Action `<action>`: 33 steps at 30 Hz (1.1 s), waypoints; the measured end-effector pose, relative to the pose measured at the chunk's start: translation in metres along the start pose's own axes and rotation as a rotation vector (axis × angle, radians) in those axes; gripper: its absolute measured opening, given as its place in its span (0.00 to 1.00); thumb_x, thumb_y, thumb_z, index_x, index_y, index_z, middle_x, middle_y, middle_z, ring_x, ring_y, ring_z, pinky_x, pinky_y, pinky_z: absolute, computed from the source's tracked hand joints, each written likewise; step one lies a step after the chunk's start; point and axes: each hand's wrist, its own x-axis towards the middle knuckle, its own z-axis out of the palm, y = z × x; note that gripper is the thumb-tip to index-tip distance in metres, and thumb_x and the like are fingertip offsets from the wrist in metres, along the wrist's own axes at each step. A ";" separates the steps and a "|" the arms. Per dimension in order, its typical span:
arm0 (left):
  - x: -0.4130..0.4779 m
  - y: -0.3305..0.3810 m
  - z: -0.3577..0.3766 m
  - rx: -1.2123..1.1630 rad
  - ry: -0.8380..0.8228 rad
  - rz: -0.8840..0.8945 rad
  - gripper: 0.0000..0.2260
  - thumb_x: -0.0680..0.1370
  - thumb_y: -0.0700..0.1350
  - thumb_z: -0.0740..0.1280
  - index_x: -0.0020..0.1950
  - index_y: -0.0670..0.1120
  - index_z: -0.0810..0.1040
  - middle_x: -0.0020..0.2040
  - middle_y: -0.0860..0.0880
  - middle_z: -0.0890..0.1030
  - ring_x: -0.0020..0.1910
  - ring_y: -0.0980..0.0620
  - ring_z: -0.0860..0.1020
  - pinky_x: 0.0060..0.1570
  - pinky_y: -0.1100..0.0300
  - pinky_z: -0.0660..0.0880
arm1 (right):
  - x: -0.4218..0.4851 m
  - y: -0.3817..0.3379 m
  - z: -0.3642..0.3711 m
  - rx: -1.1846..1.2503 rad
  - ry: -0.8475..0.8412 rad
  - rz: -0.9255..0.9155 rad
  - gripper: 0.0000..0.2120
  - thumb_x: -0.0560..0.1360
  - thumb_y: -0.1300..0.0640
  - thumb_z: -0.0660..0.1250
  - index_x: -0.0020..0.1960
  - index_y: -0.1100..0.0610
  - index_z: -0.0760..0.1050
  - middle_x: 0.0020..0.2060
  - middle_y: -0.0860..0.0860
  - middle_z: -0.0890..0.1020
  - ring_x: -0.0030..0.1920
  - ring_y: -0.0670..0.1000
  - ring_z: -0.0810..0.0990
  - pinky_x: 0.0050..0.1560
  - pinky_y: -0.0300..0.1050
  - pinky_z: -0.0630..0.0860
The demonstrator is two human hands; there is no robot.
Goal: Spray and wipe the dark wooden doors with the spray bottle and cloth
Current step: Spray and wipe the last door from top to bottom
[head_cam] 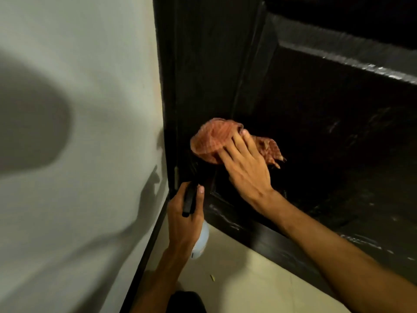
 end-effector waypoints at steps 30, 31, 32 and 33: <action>-0.022 -0.118 -0.019 0.068 0.017 -0.127 0.17 0.81 0.62 0.64 0.58 0.51 0.81 0.40 0.54 0.83 0.36 0.60 0.80 0.40 0.66 0.76 | -0.120 -0.149 0.153 0.574 -0.904 -0.423 0.26 0.85 0.56 0.46 0.83 0.54 0.55 0.82 0.55 0.56 0.82 0.59 0.52 0.79 0.61 0.52; -0.024 -0.118 -0.018 0.075 0.010 -0.127 0.15 0.82 0.59 0.65 0.58 0.50 0.81 0.40 0.54 0.83 0.37 0.59 0.80 0.40 0.66 0.76 | -0.122 -0.142 0.150 0.663 -0.935 -0.354 0.26 0.85 0.54 0.45 0.83 0.55 0.56 0.82 0.56 0.59 0.82 0.60 0.54 0.79 0.61 0.53; -0.026 -0.119 -0.017 0.080 0.002 -0.131 0.13 0.82 0.57 0.65 0.58 0.49 0.81 0.41 0.55 0.83 0.38 0.58 0.80 0.41 0.65 0.76 | -0.120 -0.136 0.148 0.717 -0.923 -0.277 0.29 0.83 0.53 0.40 0.82 0.57 0.57 0.81 0.58 0.60 0.81 0.61 0.56 0.78 0.65 0.58; -0.027 -0.118 -0.016 0.084 -0.009 -0.141 0.13 0.82 0.55 0.65 0.58 0.48 0.81 0.41 0.55 0.83 0.39 0.58 0.80 0.42 0.65 0.76 | -0.117 -0.134 0.149 0.697 -0.867 -0.260 0.32 0.81 0.54 0.37 0.82 0.59 0.58 0.80 0.60 0.62 0.80 0.63 0.58 0.75 0.68 0.63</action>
